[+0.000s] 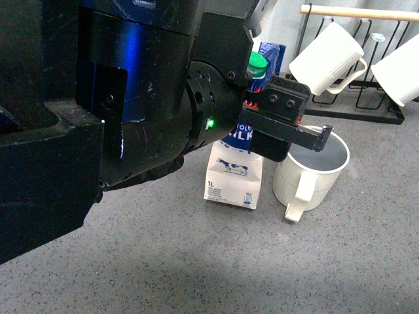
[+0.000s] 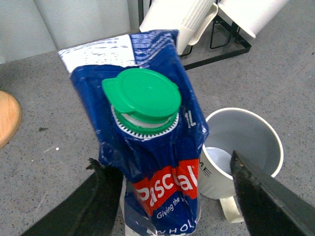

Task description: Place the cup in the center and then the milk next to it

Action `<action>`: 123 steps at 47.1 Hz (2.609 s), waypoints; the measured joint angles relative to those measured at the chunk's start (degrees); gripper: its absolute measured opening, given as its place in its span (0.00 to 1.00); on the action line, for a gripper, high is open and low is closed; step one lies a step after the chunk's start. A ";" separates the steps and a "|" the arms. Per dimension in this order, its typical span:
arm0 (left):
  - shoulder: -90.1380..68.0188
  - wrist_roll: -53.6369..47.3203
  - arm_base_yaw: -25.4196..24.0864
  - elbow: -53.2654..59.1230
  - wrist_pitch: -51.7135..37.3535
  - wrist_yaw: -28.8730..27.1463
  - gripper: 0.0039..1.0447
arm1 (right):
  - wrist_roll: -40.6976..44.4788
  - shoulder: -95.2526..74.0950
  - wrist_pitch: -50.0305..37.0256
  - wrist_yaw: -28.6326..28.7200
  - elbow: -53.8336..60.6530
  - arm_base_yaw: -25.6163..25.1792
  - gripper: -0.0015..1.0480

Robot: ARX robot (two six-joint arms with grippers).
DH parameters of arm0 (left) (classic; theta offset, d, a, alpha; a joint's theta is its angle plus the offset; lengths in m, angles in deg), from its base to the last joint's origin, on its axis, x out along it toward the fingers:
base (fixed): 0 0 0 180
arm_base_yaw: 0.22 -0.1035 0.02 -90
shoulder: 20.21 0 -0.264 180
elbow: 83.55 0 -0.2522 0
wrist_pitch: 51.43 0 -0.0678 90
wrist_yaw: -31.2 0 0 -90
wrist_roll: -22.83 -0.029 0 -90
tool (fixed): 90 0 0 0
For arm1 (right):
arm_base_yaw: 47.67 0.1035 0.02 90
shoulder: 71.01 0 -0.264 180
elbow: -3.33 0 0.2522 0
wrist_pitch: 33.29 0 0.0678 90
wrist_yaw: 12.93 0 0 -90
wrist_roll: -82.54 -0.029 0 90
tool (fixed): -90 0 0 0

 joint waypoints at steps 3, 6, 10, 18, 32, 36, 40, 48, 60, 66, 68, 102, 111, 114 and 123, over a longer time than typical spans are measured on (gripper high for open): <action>0.15 0.20 0.04 0.00 0.24 0.33 0.70 | 0.00 0.00 0.00 0.00 0.00 0.00 0.91; 0.57 0.48 0.09 0.00 0.74 0.92 0.79 | 0.00 0.00 0.00 0.00 0.00 0.00 0.91; 1.36 0.81 0.11 0.02 1.05 1.38 0.89 | 0.00 0.00 0.00 0.00 0.00 0.00 0.91; 3.50 1.97 -0.13 0.09 1.68 1.90 0.94 | 0.00 0.00 0.00 0.00 0.00 0.00 0.91; 6.38 2.89 -1.62 0.57 2.43 1.70 0.94 | -0.02 0.00 0.00 0.00 0.00 0.00 0.91; 7.93 3.74 -2.93 0.66 2.49 1.64 0.94 | 0.00 0.00 0.00 0.00 0.00 0.00 0.91; 10.23 5.20 -5.27 0.72 2.19 0.44 0.94 | 0.00 0.00 0.00 0.00 0.00 0.00 0.91; 11.72 8.76 -13.05 2.23 1.46 -1.09 0.94 | 0.00 0.00 0.00 0.00 0.00 0.00 0.91; 12.79 9.86 -20.74 6.99 1.46 -1.27 0.94 | 0.00 0.00 0.00 0.00 0.00 0.00 0.91; 12.98 6.58 -23.91 11.41 -6.86 -5.73 0.89 | 0.00 0.00 0.00 0.00 0.00 0.00 0.91; 12.59 4.13 -24.79 14.75 -16.28 -5.57 0.80 | 0.00 0.00 0.00 0.00 0.00 0.00 0.91; 42.75 -0.76 -34.34 38.47 -15.04 4.87 0.04 | 0.00 0.00 0.00 0.00 0.00 0.00 0.91; 53.48 -0.74 -35.76 41.22 -7.21 5.09 0.04 | 0.00 0.00 0.00 0.00 0.00 0.00 0.91; 56.59 -0.76 -35.76 41.75 -4.68 5.09 0.04 | -0.02 0.00 0.00 0.00 0.00 0.00 0.91; 63.47 -0.76 -35.76 42.49 1.20 5.11 0.04 | 0.00 0.00 0.00 0.00 0.00 0.00 0.91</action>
